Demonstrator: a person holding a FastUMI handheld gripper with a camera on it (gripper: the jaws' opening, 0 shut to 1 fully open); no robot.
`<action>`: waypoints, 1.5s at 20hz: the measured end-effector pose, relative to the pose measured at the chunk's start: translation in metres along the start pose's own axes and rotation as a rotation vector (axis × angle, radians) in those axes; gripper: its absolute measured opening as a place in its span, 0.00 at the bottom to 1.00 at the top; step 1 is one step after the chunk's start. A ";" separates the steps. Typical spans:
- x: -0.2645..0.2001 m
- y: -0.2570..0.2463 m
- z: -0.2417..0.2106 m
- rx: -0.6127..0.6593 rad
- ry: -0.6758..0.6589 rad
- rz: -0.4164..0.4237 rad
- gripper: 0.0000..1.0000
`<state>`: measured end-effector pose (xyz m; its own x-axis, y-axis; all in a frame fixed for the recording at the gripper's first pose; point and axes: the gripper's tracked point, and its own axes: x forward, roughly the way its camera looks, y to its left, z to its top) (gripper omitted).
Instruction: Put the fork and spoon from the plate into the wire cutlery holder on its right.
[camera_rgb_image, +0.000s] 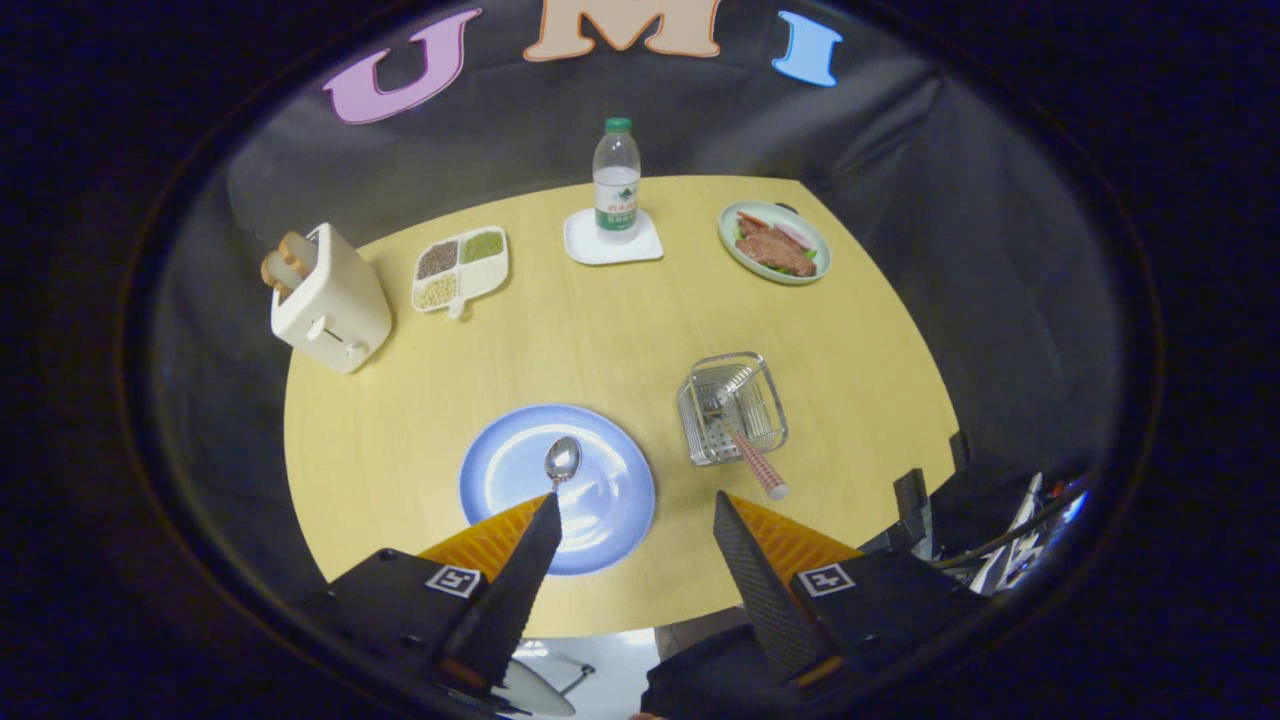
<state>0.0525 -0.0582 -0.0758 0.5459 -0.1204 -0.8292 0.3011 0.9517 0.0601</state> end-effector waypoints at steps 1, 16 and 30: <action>0.000 0.009 -0.001 0.009 -0.043 -0.014 0.98; 0.071 0.095 -0.091 0.024 -0.303 -0.161 0.98; 0.112 0.096 -0.108 0.115 -0.341 -0.090 0.76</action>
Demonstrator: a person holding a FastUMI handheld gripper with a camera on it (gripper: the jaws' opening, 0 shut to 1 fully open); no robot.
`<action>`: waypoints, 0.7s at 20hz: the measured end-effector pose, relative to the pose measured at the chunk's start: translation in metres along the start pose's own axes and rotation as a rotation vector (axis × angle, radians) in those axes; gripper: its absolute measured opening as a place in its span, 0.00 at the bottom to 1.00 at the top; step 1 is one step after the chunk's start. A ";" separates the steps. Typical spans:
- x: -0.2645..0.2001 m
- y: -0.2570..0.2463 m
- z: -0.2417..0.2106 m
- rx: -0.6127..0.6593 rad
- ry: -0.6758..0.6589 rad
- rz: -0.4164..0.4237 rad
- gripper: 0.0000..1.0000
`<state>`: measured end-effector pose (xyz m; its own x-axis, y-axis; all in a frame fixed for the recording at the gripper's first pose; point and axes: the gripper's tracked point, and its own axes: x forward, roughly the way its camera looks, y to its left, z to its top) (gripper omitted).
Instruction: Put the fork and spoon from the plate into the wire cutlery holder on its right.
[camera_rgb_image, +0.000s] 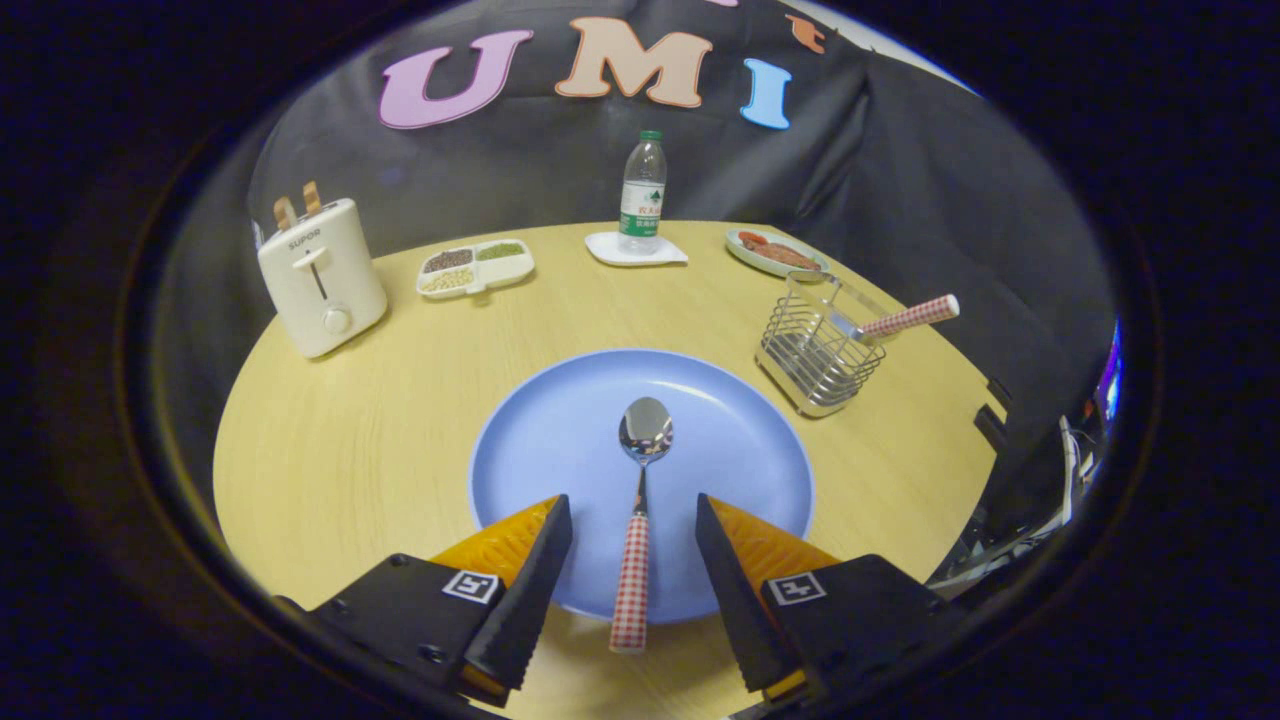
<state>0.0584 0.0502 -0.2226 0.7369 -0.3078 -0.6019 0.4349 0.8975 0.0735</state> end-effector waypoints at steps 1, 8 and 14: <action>0.000 0.002 -0.002 0.006 0.006 0.010 0.73; 0.011 0.009 -0.019 0.081 0.061 0.094 0.45; 0.016 0.004 -0.018 0.081 0.078 0.125 0.14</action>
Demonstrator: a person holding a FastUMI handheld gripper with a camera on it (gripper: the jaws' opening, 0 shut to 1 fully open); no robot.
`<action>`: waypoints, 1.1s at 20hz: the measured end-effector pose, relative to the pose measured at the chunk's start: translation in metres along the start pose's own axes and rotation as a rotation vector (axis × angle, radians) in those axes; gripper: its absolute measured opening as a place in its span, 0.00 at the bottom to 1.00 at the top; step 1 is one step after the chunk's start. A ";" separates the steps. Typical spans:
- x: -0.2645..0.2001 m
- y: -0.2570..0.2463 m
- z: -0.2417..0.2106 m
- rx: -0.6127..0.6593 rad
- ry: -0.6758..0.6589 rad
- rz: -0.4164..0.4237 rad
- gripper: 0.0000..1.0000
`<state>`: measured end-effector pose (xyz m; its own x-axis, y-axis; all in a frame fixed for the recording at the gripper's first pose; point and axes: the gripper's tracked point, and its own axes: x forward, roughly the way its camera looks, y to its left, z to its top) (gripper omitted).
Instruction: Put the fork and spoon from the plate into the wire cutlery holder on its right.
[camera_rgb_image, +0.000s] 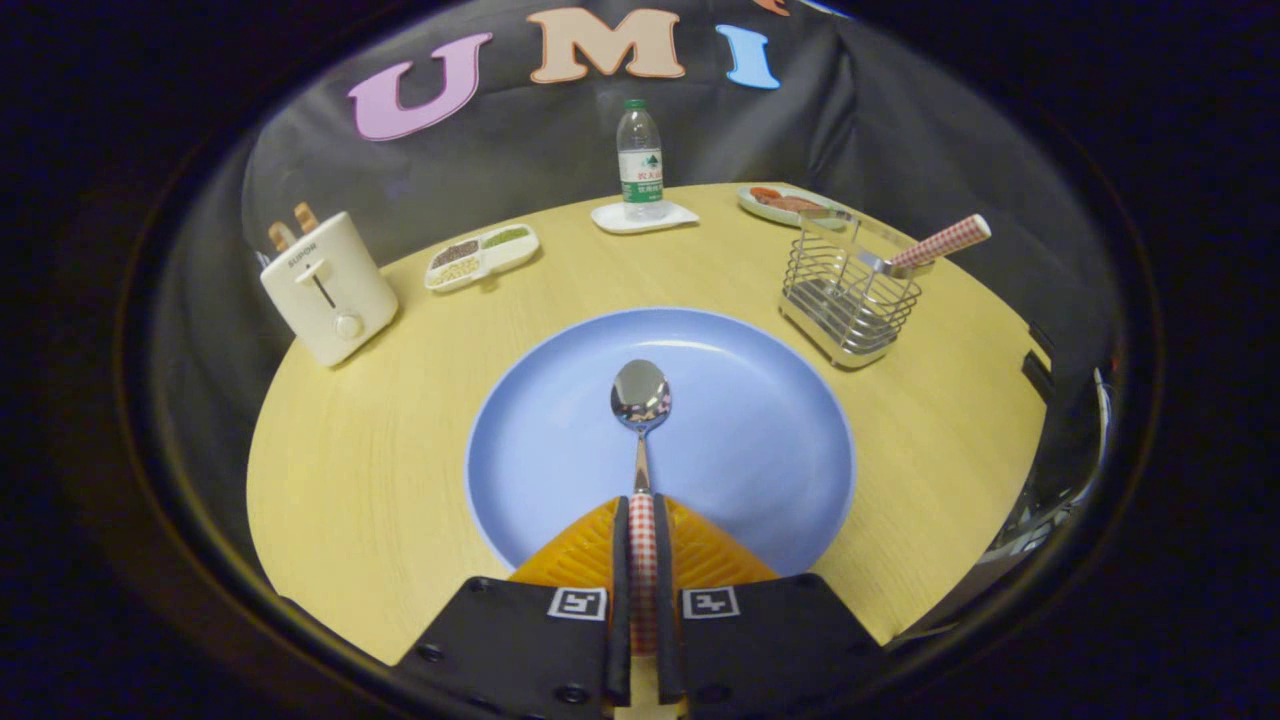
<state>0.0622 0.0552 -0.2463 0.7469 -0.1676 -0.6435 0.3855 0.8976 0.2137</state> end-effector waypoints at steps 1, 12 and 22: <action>-0.001 -0.001 0.001 -0.019 0.006 -0.003 0.14; -0.029 -0.018 0.045 -0.090 0.003 -0.046 0.13; -0.045 -0.033 0.089 -0.054 -0.005 -0.021 0.13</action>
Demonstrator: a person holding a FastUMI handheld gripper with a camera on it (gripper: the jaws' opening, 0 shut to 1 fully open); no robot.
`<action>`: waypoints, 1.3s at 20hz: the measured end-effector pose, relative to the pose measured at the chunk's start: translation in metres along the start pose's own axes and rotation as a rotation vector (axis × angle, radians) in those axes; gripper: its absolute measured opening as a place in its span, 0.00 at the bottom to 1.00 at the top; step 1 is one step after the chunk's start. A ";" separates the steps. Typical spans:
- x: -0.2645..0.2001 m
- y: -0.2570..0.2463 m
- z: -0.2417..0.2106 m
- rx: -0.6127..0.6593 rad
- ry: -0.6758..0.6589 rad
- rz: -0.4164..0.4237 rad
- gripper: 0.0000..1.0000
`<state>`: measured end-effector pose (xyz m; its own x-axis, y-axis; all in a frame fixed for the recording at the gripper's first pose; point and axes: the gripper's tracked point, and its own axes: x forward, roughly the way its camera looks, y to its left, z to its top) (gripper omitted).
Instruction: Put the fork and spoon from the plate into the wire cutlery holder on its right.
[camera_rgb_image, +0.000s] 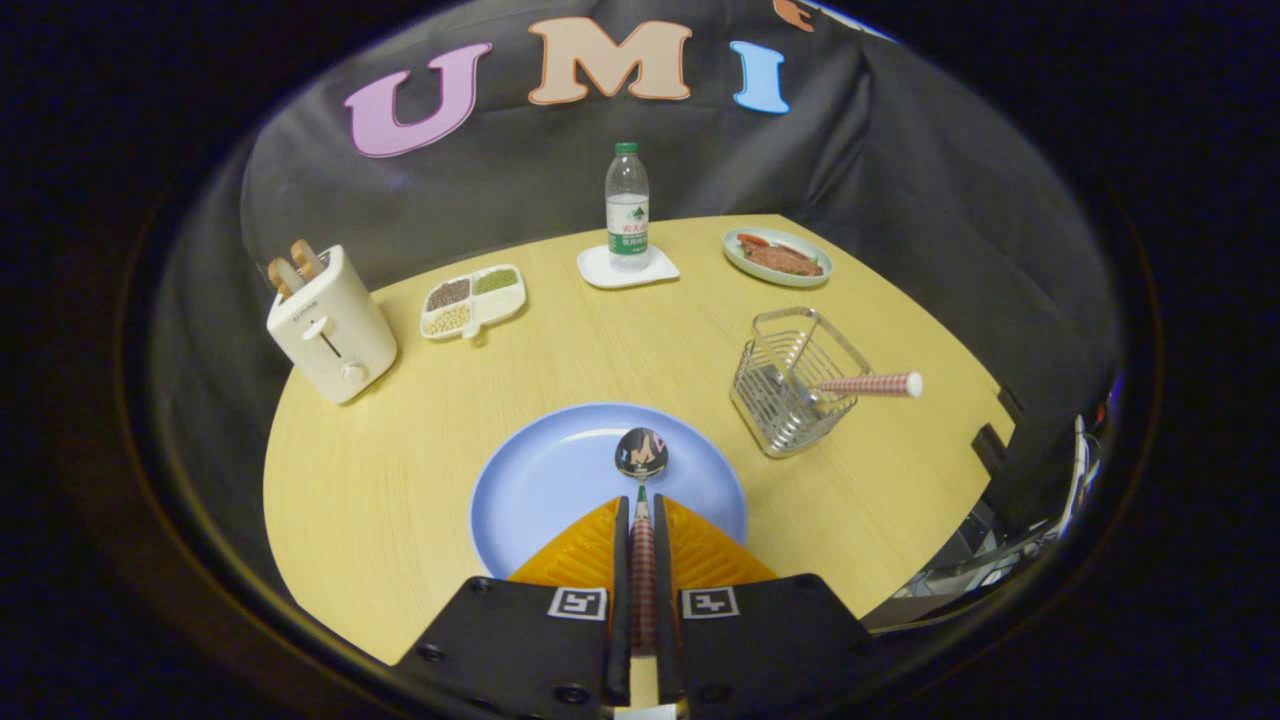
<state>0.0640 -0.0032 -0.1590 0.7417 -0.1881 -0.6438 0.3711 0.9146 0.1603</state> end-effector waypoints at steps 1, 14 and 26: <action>-0.002 -0.003 0.006 -0.012 0.001 -0.009 0.13; -0.019 -0.007 0.071 0.016 0.040 -0.004 0.03; 0.014 -0.008 -0.005 0.018 0.088 0.000 0.08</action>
<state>0.0690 -0.0119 -0.1730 0.6899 -0.1547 -0.7072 0.3816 0.9079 0.1736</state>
